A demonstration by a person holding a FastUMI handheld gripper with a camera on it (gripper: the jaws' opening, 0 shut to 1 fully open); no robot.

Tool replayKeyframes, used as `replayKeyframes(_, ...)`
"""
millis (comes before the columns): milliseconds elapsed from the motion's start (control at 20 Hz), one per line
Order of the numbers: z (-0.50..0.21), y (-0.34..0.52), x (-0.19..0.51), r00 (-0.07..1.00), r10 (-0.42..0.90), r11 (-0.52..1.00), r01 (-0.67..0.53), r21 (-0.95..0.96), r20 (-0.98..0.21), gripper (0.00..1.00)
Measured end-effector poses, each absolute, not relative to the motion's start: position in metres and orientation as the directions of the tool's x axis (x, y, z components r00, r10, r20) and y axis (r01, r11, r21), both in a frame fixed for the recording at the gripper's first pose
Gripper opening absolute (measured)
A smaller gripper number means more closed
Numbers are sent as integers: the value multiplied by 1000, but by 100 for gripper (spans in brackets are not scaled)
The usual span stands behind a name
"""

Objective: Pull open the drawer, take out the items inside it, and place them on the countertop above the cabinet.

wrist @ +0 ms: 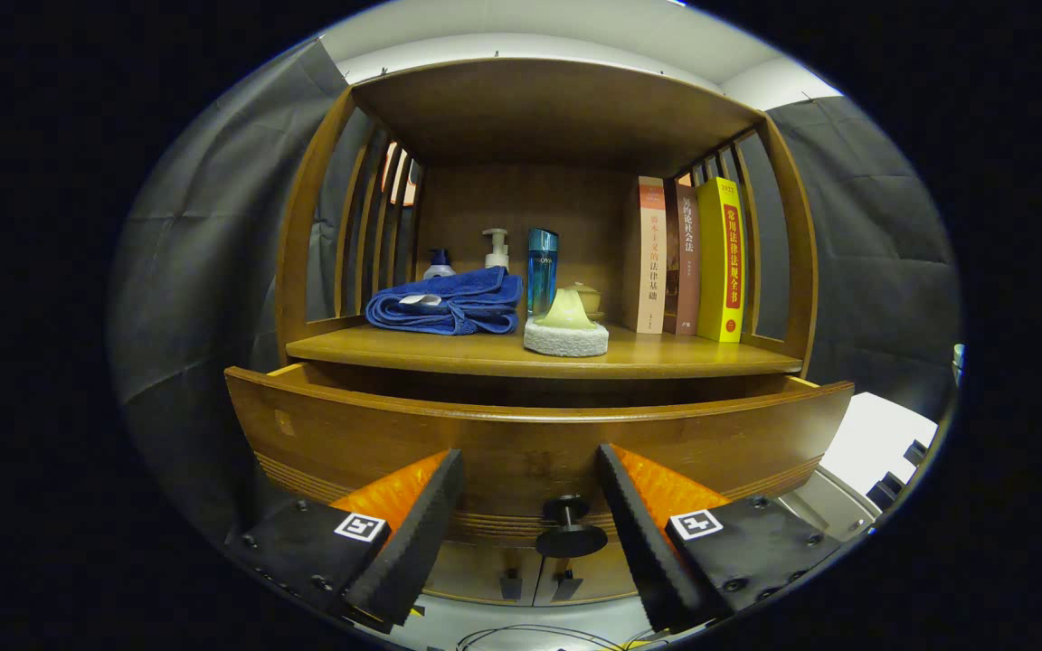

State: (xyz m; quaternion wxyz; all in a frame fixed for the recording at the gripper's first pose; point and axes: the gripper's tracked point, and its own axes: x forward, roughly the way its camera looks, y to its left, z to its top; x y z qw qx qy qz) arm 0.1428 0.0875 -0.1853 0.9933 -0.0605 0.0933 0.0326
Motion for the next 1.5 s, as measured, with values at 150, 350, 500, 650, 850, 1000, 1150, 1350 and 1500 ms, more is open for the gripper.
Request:
replayKeyframes(150, -189, 88, 158, 980, 53, 990, -76, -115, -189, 98)
replayKeyframes(350, -193, 88, 177, 981, 55, 990, -77, -118, -184, 98)
replayKeyframes(500, -196, 89, 183, 981, 55, 990, -78, -117, -186, 98)
replayKeyframes(650, -199, 90, 193, 980, 55, 990, -79, -121, -192, 98)
replayKeyframes(850, -200, 88, 199, 981, 55, 987, -82, -142, -184, 98)
replayKeyframes(1000, -184, 81, 190, 985, 44, 991, -65, -118, -169, 99)
replayKeyframes(1150, -142, 72, 168, 992, 50, 991, -63, -115, -114, 99)
replayKeyframes(1350, -87, 55, 131, 997, 36, 990, -45, -135, -65, 98)
replayKeyframes(1500, -48, 42, 100, 999, 12, 990, -18, -137, -43, 98)
